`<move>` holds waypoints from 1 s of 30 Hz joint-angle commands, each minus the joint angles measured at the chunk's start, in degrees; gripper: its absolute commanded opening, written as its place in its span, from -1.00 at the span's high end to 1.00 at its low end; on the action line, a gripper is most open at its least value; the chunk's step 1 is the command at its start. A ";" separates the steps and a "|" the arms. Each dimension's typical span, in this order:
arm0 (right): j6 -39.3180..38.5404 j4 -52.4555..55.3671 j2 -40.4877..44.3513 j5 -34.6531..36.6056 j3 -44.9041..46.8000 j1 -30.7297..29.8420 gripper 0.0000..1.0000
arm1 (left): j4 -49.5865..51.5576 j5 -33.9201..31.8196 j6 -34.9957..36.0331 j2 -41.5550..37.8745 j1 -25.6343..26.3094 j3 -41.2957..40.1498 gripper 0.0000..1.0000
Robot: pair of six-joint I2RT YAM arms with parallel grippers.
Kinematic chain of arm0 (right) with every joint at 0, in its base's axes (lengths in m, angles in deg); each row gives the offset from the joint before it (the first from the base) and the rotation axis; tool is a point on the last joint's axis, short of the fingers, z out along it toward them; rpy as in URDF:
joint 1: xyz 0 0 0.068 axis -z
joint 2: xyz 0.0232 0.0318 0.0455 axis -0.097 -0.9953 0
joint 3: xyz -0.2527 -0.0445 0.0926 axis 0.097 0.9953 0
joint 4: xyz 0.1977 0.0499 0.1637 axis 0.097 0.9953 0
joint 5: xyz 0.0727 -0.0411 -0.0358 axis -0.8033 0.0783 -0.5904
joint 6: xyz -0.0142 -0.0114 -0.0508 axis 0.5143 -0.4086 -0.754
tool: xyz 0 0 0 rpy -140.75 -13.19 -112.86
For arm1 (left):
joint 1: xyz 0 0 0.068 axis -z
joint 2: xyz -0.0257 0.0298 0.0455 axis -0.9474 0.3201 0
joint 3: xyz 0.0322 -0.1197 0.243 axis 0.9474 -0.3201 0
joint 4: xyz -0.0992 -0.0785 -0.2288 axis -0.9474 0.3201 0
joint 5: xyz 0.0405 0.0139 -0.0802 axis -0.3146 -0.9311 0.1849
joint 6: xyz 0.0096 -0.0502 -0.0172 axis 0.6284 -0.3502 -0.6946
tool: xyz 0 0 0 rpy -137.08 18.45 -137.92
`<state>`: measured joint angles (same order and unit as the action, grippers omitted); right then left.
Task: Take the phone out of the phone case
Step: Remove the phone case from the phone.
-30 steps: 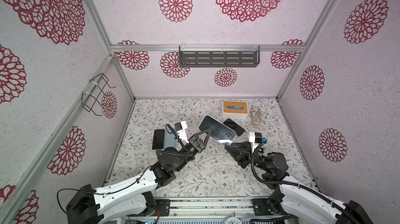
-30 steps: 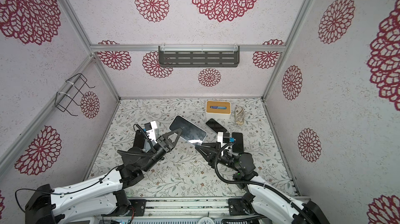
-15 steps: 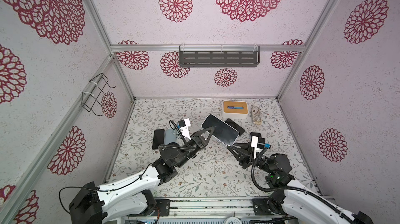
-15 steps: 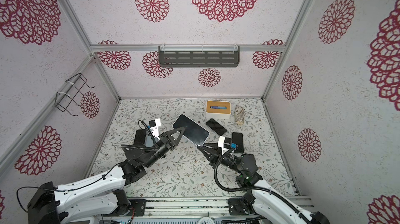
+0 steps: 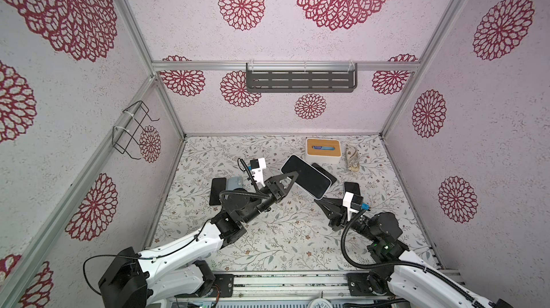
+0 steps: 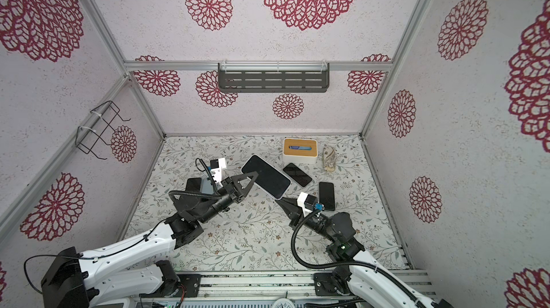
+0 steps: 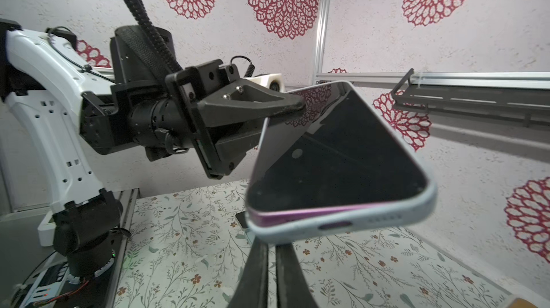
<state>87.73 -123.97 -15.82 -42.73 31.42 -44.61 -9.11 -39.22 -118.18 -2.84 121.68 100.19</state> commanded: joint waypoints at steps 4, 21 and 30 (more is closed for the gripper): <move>4.13 -2.72 5.44 6.52 4.02 0.82 0.20 | 12.84 18.90 7.80 -2.07 -7.14 6.05 1.00; 5.00 16.73 2.52 -7.38 -1.26 -2.85 -0.09 | 93.62 35.96 78.26 6.25 -16.24 46.19 1.00; -2.09 16.93 -5.71 -10.83 -5.23 -7.74 -0.02 | 91.77 43.36 84.67 7.23 -16.03 47.55 1.00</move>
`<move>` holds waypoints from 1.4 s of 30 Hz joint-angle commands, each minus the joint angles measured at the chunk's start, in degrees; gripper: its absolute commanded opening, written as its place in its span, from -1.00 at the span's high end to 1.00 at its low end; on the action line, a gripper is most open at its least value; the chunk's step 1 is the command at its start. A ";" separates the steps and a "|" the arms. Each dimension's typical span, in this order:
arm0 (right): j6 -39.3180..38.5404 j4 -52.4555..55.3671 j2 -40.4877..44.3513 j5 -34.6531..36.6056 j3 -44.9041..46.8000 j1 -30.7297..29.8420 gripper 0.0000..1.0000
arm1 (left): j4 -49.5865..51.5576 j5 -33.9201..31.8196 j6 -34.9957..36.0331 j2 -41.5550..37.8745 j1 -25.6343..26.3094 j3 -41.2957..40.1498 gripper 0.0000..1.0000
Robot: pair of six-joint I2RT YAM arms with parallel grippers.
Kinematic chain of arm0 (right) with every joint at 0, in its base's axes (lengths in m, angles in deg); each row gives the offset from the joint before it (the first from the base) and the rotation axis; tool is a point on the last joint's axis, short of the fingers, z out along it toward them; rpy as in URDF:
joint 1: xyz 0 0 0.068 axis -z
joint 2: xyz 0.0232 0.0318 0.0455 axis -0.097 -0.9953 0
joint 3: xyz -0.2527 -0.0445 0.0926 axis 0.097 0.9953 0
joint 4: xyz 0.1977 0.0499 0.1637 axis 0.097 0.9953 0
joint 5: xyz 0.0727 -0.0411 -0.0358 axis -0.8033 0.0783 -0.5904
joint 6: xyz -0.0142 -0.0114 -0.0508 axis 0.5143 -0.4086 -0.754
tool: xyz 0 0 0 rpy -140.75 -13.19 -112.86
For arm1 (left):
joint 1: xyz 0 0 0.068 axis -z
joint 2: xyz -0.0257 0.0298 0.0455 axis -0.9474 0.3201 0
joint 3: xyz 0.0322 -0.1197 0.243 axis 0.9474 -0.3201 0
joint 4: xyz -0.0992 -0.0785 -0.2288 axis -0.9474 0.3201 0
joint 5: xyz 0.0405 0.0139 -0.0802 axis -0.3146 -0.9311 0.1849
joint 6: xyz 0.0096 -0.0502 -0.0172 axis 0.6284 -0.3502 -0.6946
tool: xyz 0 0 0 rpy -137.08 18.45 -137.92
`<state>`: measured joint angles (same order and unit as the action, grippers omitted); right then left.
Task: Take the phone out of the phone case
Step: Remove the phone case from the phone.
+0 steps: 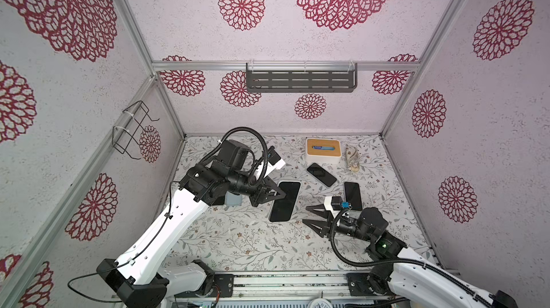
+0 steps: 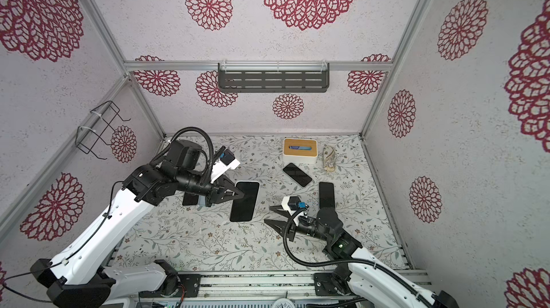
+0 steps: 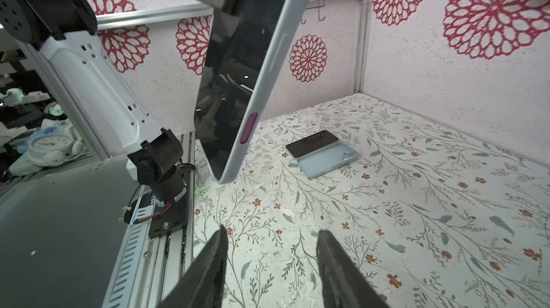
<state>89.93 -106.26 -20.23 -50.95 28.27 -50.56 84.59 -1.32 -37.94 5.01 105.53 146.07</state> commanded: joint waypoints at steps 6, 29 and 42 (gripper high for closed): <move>-7.33 -2.80 -4.11 -2.81 -2.96 -4.26 0.07 | -6.45 7.48 3.10 -2.22 0.26 -0.66 1.00; -9.09 -1.42 -6.51 -3.85 -7.91 -4.20 0.20 | -6.63 8.13 2.67 -1.78 2.19 -1.09 1.00; -6.69 -3.16 -5.59 -7.93 -6.53 -4.23 0.07 | -7.54 6.53 2.62 -2.93 2.28 -2.33 1.00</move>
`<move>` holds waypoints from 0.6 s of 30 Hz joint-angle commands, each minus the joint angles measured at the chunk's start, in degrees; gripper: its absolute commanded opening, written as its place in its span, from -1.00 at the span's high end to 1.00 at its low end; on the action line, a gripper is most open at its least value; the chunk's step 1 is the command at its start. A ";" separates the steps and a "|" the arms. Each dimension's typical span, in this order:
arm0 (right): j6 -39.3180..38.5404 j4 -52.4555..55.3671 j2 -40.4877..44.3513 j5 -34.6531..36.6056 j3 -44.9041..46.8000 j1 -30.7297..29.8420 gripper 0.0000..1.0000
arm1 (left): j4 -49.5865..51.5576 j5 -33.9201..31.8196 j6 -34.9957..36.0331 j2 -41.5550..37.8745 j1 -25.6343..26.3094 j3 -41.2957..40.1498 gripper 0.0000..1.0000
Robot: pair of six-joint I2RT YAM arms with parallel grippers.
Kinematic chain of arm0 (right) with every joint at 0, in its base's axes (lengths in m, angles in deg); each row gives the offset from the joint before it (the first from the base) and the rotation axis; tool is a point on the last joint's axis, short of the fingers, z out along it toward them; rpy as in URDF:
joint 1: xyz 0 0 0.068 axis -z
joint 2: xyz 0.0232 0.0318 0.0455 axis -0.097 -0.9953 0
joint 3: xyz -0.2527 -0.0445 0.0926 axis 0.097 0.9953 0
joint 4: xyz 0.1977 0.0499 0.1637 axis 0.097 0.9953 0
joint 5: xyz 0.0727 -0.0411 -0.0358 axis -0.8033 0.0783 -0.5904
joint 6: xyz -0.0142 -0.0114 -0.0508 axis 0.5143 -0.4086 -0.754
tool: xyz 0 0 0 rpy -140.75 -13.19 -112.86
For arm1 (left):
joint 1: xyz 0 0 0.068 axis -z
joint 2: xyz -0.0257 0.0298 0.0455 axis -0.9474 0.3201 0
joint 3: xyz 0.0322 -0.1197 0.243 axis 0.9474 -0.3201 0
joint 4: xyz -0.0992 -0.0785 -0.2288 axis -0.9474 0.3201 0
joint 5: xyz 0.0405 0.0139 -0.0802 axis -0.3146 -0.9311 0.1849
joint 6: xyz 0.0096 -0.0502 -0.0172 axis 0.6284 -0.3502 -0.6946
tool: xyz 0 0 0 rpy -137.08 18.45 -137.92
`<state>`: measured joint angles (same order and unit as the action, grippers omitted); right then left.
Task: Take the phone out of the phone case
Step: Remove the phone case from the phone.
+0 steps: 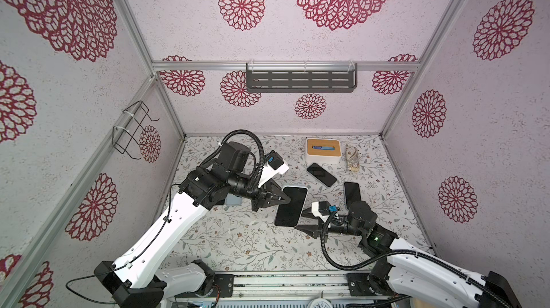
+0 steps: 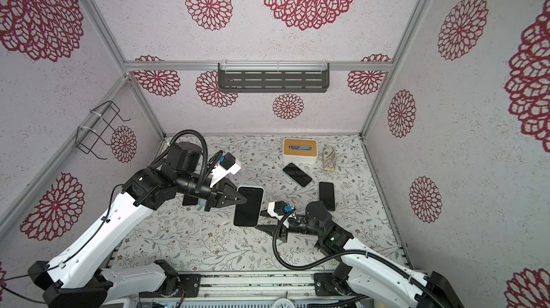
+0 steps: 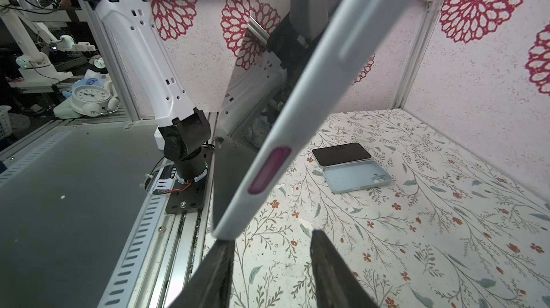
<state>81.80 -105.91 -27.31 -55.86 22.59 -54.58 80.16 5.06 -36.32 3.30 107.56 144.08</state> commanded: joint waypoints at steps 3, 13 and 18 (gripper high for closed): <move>1.72 -3.62 1.79 -3.09 -0.83 -0.20 0.05 | -3.18 -0.03 1.11 -1.27 0.20 -0.61 1.00; 2.83 -3.18 1.98 -5.23 -0.91 -0.17 -0.06 | -3.73 -0.69 1.04 -1.64 0.29 -0.83 1.00; 2.58 -3.17 1.80 -3.85 -0.91 -0.14 0.02 | -3.95 -0.29 1.05 -1.72 0.25 -1.16 1.00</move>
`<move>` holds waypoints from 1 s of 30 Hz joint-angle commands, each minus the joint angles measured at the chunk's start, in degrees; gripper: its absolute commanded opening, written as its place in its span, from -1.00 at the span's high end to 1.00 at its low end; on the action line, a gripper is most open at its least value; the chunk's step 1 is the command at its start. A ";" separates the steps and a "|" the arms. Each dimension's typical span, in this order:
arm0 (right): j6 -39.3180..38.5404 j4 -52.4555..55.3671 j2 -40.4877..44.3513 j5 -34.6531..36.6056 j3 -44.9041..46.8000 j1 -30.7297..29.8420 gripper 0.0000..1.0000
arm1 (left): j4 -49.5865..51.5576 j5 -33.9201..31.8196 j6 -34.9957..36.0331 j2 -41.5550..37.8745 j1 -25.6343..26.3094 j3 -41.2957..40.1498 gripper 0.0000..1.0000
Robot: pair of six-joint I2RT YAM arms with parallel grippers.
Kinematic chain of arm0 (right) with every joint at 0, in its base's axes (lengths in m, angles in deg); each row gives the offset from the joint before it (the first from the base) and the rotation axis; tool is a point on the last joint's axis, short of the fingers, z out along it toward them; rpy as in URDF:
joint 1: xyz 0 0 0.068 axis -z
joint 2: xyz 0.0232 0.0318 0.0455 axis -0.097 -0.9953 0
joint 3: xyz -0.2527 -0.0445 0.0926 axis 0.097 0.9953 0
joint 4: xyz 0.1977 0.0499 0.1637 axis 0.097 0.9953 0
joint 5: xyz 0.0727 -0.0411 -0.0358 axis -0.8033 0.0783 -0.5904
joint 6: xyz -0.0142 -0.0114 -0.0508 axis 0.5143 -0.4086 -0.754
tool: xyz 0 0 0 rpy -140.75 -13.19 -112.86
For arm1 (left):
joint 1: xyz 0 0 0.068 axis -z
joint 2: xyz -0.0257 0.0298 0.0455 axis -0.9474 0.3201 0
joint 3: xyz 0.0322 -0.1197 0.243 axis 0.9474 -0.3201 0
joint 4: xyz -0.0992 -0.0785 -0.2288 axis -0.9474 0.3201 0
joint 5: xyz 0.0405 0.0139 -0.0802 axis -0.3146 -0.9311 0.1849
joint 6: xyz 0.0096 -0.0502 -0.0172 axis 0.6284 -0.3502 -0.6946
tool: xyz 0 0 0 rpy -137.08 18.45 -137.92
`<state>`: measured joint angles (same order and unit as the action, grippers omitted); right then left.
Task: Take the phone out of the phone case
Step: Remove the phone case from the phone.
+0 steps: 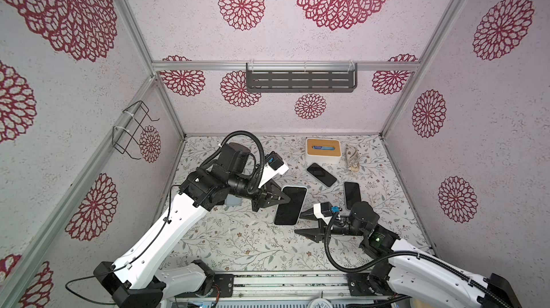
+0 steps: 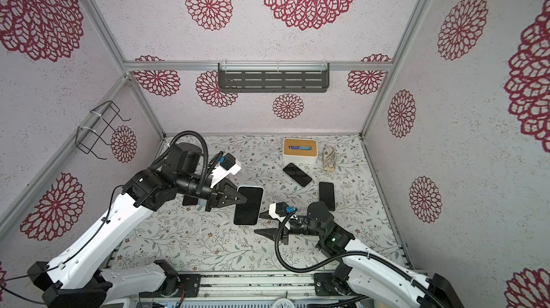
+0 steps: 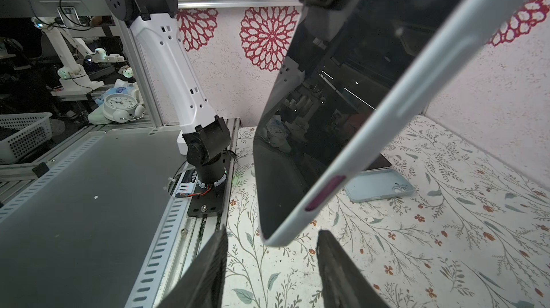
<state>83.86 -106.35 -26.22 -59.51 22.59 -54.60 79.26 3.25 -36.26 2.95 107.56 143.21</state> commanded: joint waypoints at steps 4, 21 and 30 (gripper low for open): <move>0.37 -2.98 0.31 0.52 -1.00 0.16 0.10 | -3.40 1.78 0.75 -1.50 0.25 -0.35 1.00; 0.69 -4.40 -0.79 1.62 -0.43 2.10 0.25 | -4.38 3.56 0.28 -1.99 0.22 -0.70 1.00; 1.44 -5.51 -1.20 1.38 0.25 3.51 0.28 | -4.59 4.31 -0.07 -2.15 0.25 -0.61 1.00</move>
<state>84.36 -108.77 -27.22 -58.68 22.63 -51.93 76.66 4.01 -36.30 2.23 107.56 142.35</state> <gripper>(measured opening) 0.363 0.132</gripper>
